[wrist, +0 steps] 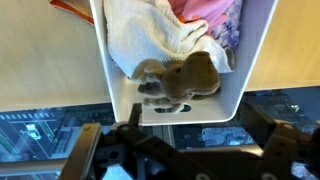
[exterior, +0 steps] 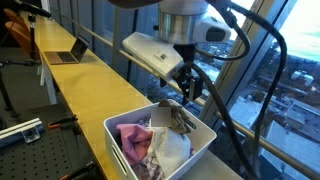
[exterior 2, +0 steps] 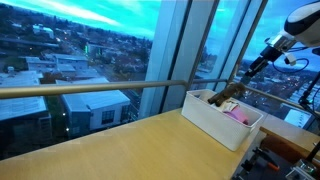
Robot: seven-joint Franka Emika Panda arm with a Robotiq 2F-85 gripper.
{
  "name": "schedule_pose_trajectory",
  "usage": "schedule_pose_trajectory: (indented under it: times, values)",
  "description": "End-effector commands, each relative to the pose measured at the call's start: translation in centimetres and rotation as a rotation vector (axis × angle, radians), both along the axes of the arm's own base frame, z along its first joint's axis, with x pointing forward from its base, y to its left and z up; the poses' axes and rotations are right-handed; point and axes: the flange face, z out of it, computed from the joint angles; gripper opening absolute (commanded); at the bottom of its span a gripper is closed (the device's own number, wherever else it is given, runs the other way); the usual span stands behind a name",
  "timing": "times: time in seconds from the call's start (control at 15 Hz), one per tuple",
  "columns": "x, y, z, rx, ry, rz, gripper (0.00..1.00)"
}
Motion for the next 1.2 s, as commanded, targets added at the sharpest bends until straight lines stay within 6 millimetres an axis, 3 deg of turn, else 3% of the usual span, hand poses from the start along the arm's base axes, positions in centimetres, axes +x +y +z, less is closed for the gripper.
schedule_pose_trajectory:
  times: [0.0, 0.33, 0.8, 0.87, 0.93, 1.07, 1.13]
  values:
    - [1.9, -0.5, -1.7, 0.001, -0.025, -0.001, 1.0]
    - [3.8, 0.9, -4.6, 0.023, -0.002, 0.0, 1.0]
    - [4.3, 2.5, -8.7, -0.021, 0.029, 0.045, 1.0]
    - [4.3, 2.9, -9.2, -0.026, 0.031, 0.051, 0.97]
    - [4.2, 3.2, -9.7, -0.031, 0.032, 0.054, 0.74]
    - [3.9, 3.5, -10.5, -0.038, 0.036, 0.061, 0.69]
    - [3.7, 3.5, -10.8, -0.04, 0.039, 0.061, 0.62]
